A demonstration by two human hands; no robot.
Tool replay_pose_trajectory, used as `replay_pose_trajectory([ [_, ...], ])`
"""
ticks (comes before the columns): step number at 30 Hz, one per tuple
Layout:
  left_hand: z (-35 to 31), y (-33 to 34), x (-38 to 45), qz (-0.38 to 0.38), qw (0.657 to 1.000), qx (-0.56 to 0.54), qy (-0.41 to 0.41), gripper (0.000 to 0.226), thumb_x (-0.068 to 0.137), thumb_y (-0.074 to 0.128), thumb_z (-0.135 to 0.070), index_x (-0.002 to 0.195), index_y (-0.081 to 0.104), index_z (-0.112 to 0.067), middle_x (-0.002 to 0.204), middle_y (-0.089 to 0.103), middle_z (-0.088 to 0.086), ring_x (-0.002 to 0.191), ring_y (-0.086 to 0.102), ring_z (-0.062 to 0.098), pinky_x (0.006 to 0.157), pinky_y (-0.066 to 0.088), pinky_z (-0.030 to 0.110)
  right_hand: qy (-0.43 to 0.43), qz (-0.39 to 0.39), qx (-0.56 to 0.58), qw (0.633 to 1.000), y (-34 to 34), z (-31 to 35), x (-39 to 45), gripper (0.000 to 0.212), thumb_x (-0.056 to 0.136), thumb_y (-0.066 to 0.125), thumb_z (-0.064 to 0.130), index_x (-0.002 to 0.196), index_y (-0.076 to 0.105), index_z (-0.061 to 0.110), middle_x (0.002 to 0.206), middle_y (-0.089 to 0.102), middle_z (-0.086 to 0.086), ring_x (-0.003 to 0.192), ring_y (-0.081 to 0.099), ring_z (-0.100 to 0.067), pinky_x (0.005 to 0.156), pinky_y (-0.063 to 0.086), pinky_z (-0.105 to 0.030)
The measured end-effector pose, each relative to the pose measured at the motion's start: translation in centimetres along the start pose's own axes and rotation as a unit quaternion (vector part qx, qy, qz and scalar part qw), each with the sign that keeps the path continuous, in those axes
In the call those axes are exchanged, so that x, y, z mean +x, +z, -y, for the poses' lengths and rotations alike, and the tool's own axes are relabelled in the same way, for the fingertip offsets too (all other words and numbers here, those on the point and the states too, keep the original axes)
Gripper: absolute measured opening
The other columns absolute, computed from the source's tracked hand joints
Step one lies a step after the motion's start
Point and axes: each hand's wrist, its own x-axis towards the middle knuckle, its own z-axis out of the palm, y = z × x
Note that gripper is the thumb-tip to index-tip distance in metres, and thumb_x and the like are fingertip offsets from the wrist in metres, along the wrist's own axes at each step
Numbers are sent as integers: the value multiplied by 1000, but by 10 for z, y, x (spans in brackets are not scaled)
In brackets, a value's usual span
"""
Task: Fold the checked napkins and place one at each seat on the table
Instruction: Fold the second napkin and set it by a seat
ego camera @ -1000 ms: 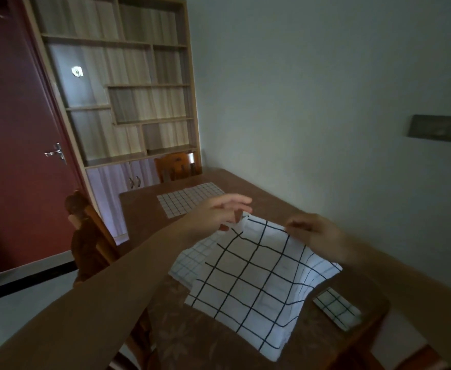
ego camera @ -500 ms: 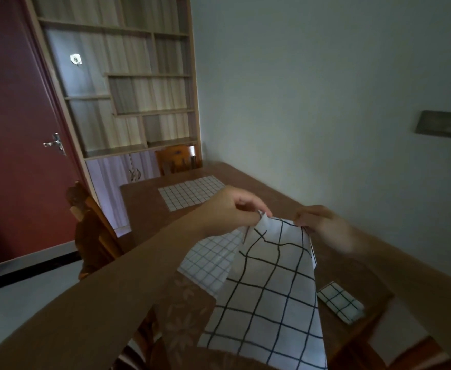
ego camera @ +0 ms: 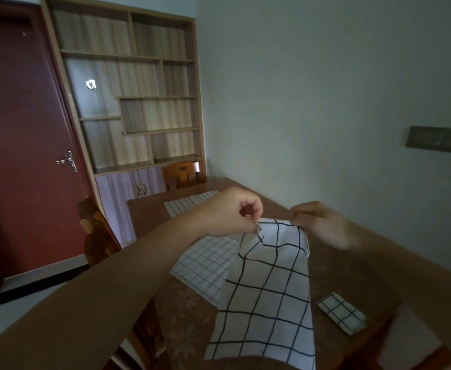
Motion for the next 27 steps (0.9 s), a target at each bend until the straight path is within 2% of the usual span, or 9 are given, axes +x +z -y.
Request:
replay_pose_trajectory([
  [2, -1, 0, 0, -2, 1000, 13, 2, 27, 75, 68, -2, 68, 55, -24, 74, 59, -7, 72, 58, 11, 77, 53, 41, -7, 3, -15, 1000, -2, -4, -1, 24, 81, 52, 27, 65, 59, 10, 62, 47, 0, 62, 45, -15, 63, 33, -32],
  [5, -2, 0, 0, -2, 1000, 15, -11, 29, 80, 65, -2, 86, 61, -30, 81, 61, -1, 78, 61, 16, 81, 53, 42, -11, 5, -19, 1000, -6, -10, -3, 21, 82, 54, 26, 65, 62, 19, 60, 49, 8, 61, 46, -12, 63, 34, -30],
  [7, -3, 3, 1, -18, 1000, 23, -7, 35, 80, 65, -2, 89, 66, -37, 80, 64, 0, 75, 61, 18, 81, 54, 42, -17, 15, -30, 999, -8, -11, -4, 24, 89, 55, 18, 66, 62, 18, 58, 49, 9, 59, 45, -12, 61, 34, -30],
  [9, -4, 6, 3, -60, 998, 25, 2, 30, 78, 66, 1, 80, 70, -29, 78, 66, 2, 70, 59, 12, 75, 55, 37, -20, 16, -29, 999, -10, -11, -6, 31, 93, 55, 9, 64, 59, 17, 55, 46, 11, 54, 42, -9, 57, 32, -25],
  [12, -5, 9, 3, -89, 996, -6, 12, 25, 75, 65, 5, 72, 65, -20, 74, 62, -4, 68, 57, 5, 68, 51, 24, -20, 12, -21, 1000, -11, -12, -10, 35, 93, 54, 6, 62, 58, 19, 51, 43, 10, 50, 38, -6, 51, 30, -20],
  [15, -3, 10, 3, -82, 997, -7, -1, 28, 76, 67, 3, 69, 59, -23, 77, 61, -6, 75, 60, 8, 72, 53, 24, -15, 3, -13, 1000, -10, -15, -13, 35, 93, 55, 3, 62, 59, 20, 50, 47, 12, 47, 40, 1, 50, 30, -13],
  [21, -2, 9, 0, -108, 990, -89, -20, 25, 81, 71, -4, 89, 74, -27, 68, 63, -11, 68, 60, 3, 69, 52, 17, -5, -6, -12, 1000, -11, -23, -17, 36, 93, 56, 5, 63, 62, 24, 53, 54, 18, 51, 45, 1, 55, 34, -15],
  [23, 1, 10, 0, -130, 988, -87, -18, 25, 80, 71, -2, 84, 76, -27, 72, 67, -10, 72, 64, 5, 71, 53, 20, -13, -4, -8, 1000, -10, -22, -18, 37, 94, 55, 5, 64, 61, 25, 54, 55, 18, 51, 45, 3, 54, 34, -12],
  [27, 6, 11, 1, -175, 971, -152, -66, 30, 77, 72, 2, 72, 74, -27, 89, 76, -1, 92, 71, 18, 86, 58, 42, -40, 10, 7, 999, -8, -18, -20, 34, 95, 54, 8, 67, 62, 26, 59, 53, 12, 58, 46, -6, 57, 36, -18],
])
